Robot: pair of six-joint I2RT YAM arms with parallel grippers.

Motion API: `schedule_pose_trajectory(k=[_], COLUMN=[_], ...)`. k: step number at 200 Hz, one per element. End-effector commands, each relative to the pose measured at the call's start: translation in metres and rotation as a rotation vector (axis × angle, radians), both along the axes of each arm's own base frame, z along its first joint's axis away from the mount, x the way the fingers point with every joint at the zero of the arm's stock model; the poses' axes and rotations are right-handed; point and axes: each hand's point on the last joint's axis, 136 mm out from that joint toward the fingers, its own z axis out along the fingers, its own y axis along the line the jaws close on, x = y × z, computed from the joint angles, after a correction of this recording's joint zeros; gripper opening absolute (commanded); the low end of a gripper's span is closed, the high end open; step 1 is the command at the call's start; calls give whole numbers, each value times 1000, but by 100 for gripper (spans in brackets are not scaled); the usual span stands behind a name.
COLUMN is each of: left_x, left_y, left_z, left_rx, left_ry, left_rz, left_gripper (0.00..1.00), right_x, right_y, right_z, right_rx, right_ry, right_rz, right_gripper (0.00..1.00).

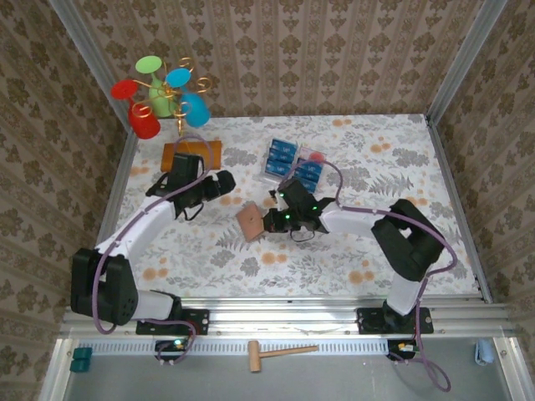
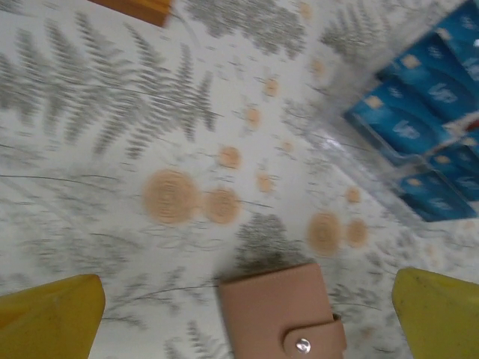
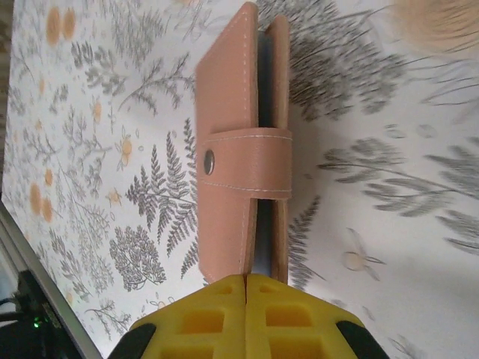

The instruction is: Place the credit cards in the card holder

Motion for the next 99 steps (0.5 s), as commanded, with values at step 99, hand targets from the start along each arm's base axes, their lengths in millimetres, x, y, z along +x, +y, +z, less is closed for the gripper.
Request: schedule_pose_trajectory(k=[99], left_x=[23], left_y=[-79], left_z=[30], left_rx=[-629], left_ry=[-43], left_rz=[1], left_gripper=[86], right_x=[26], right_y=[-50], right_z=[147], right_rx=[323], right_ry=[-208], right_rz=[-219], right_gripper=[0])
